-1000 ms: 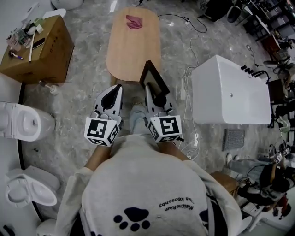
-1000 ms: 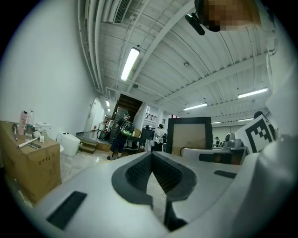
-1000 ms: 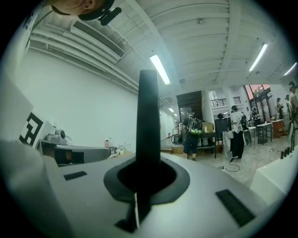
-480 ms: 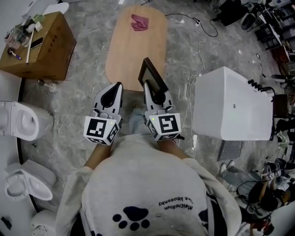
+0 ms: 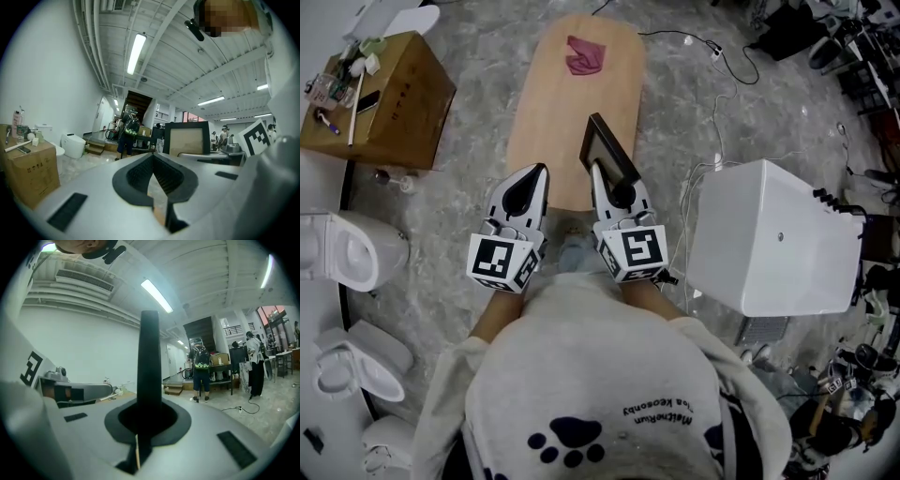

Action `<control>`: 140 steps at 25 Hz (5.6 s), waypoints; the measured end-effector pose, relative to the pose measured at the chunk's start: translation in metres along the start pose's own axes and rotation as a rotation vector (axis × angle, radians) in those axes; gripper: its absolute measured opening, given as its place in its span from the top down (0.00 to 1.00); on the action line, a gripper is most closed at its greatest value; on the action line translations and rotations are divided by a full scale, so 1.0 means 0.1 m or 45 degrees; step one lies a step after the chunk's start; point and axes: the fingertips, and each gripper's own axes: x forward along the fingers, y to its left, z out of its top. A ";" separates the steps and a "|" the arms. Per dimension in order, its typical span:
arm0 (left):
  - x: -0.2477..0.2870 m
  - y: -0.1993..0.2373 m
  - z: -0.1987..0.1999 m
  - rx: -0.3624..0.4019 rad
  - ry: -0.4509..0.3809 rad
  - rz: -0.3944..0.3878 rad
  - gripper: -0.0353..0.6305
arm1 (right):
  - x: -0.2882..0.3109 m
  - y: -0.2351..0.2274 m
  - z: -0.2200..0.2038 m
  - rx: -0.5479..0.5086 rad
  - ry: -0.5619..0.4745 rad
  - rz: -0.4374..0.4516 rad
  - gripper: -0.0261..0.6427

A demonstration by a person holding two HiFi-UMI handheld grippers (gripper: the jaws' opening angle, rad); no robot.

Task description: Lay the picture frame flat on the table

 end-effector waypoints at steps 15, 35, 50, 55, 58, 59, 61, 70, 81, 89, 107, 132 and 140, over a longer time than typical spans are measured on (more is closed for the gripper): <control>0.67 0.04 -0.10 0.030 0.104 0.043 0.93 | 0.45 -0.65 -0.17 0.083 0.053 0.072 0.93; 1.04 -0.19 -0.19 0.048 0.221 -0.344 0.93 | 0.31 -0.76 -0.17 0.126 0.067 -0.013 0.93; 1.15 -0.53 -0.30 0.070 0.311 -0.656 0.73 | 0.13 -0.65 -0.04 0.124 0.017 0.237 0.93; 1.14 -0.60 -0.24 0.112 0.284 -0.723 0.73 | 0.08 -0.52 0.04 0.081 -0.015 0.358 0.93; 1.11 -0.59 -0.21 0.102 0.277 -0.776 0.73 | 0.07 -0.46 0.07 0.069 -0.019 0.430 0.93; 1.09 -0.59 -0.20 0.091 0.273 -0.800 0.74 | 0.06 -0.45 0.08 0.068 -0.021 0.458 0.93; 1.05 -0.60 -0.18 0.076 0.267 -0.840 0.76 | 0.05 -0.42 0.11 0.060 -0.023 0.508 0.93; 1.00 -0.40 -0.18 0.097 0.265 -0.805 0.82 | 0.20 -0.32 0.12 0.026 -0.018 0.561 0.93; 1.02 0.02 -0.26 0.079 0.280 -0.664 0.82 | 0.59 -0.18 -0.02 0.046 0.055 0.613 0.91; 1.09 0.27 -0.37 0.068 0.288 -0.624 0.82 | 0.85 -0.15 -0.13 0.078 0.080 0.651 0.91; 1.19 0.45 -1.03 0.004 0.321 -0.566 0.82 | 0.94 -0.37 -0.76 0.169 0.132 0.624 0.87; 1.30 0.76 -1.90 -0.064 0.382 -0.535 0.82 | 1.08 -0.57 -1.71 0.239 0.193 0.547 0.83; 1.31 0.84 -2.04 -0.046 0.396 -0.541 0.82 | 1.05 -0.65 -1.87 0.242 0.206 0.511 0.82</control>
